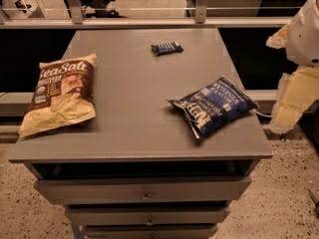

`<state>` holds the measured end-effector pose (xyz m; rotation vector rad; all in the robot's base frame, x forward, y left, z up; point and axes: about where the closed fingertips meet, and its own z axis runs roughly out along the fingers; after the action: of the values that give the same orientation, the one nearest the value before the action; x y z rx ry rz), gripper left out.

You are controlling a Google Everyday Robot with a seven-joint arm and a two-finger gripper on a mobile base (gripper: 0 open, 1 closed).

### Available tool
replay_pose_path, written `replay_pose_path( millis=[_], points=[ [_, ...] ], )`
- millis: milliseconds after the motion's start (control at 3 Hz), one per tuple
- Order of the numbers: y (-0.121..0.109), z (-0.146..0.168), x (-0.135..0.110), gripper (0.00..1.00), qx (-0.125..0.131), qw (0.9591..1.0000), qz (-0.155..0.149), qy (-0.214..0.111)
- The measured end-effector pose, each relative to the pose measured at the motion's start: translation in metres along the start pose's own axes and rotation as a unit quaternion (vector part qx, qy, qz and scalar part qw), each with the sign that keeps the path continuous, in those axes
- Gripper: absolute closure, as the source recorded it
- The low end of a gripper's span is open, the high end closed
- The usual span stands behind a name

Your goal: Pick blue chip bag

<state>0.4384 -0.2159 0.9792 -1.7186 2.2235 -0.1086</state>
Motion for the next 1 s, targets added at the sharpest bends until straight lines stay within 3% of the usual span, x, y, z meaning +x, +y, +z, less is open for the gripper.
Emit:
replay_pose_path(
  millis=[667, 1000],
  points=[
    [-0.005, 0.005, -0.003, 0.0, 0.001, 0.9998, -0.012, -0.017],
    [-0.016, 0.035, -0.006, 0.0, -0.007, 0.9986, -0.029, -0.044]
  ],
)
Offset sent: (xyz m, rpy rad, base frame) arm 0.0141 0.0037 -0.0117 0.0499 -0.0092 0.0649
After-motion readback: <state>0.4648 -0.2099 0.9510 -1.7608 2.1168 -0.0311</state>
